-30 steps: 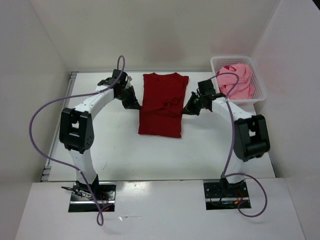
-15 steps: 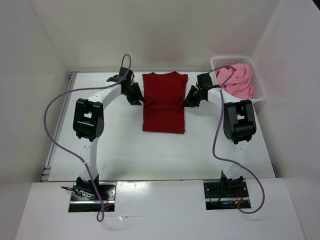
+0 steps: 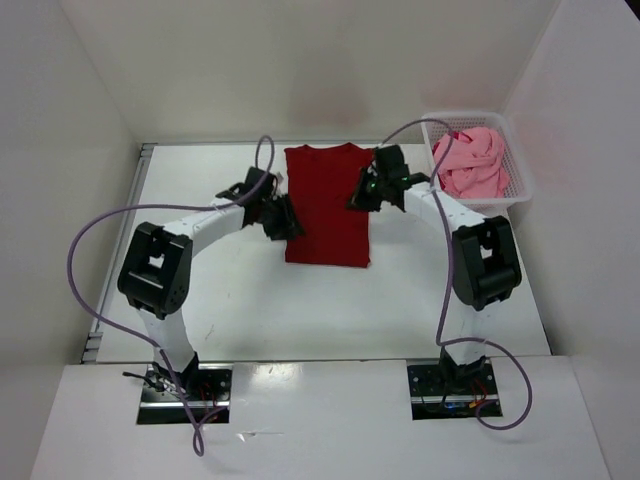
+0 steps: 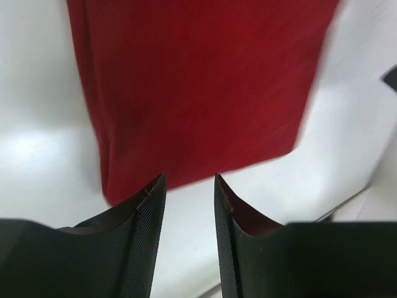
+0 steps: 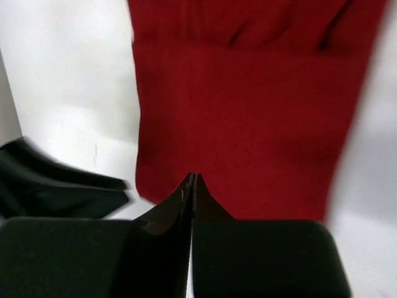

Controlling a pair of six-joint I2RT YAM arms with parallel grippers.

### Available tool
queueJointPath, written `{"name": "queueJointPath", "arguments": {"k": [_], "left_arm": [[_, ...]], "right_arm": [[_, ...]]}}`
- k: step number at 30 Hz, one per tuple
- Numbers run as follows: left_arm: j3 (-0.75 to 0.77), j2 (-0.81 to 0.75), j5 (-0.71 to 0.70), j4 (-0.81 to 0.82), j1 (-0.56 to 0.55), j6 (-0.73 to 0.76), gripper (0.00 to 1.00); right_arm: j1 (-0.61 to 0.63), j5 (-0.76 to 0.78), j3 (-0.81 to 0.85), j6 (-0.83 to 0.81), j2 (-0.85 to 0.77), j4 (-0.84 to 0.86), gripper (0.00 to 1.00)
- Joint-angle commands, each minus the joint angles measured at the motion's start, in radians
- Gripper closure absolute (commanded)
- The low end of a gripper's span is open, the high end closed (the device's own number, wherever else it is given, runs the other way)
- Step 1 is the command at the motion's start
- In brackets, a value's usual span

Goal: Fold and stack the t-shirts
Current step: Grab one side of the 2/3 rectangular tshirt with both arms

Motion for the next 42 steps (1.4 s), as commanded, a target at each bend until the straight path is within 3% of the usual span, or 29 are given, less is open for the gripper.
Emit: {"name": "queueJointPath", "arguments": {"k": [1, 5, 9, 12, 17, 20, 21, 24, 28, 42], "left_arm": [[-0.123, 0.010, 0.026, 0.032, -0.020, -0.018, 0.56], [-0.211, -0.054, -0.011, 0.041, -0.020, -0.018, 0.55], [-0.233, -0.003, 0.003, 0.061, -0.020, -0.028, 0.53], [-0.223, 0.059, 0.012, 0.035, -0.011, -0.028, 0.53], [-0.278, 0.002, 0.023, 0.035, -0.011, -0.028, 0.53], [-0.316, -0.068, 0.003, 0.023, -0.011, -0.028, 0.52], [-0.316, -0.080, 0.003, 0.023, -0.011, -0.040, 0.48], [-0.327, -0.091, 0.003, 0.043, 0.000, -0.058, 0.44], [-0.305, -0.059, 0.026, 0.078, 0.000, -0.084, 0.44], [-0.341, -0.078, 0.061, 0.192, 0.031, -0.137, 0.37]], "right_arm": [[0.067, -0.019, -0.123, 0.027, -0.038, 0.043, 1.00], [0.067, -0.009, -0.322, 0.076, -0.170, 0.123, 0.95], [0.046, 0.002, -0.460, 0.088, -0.182, 0.166, 0.95], [0.033, 0.030, -0.485, 0.088, -0.138, 0.189, 0.95], [0.033, 0.044, -0.519, 0.099, -0.160, 0.180, 0.95], [0.033, 0.044, -0.528, 0.108, -0.242, 0.143, 0.84], [0.033, 0.044, -0.528, 0.108, -0.263, 0.143, 0.74], [0.033, 0.080, -0.528, 0.119, -0.312, 0.116, 0.62], [0.010, 0.067, -0.539, 0.128, -0.277, 0.116, 0.54], [0.010, 0.018, -0.573, 0.119, -0.173, 0.157, 0.52]]}}
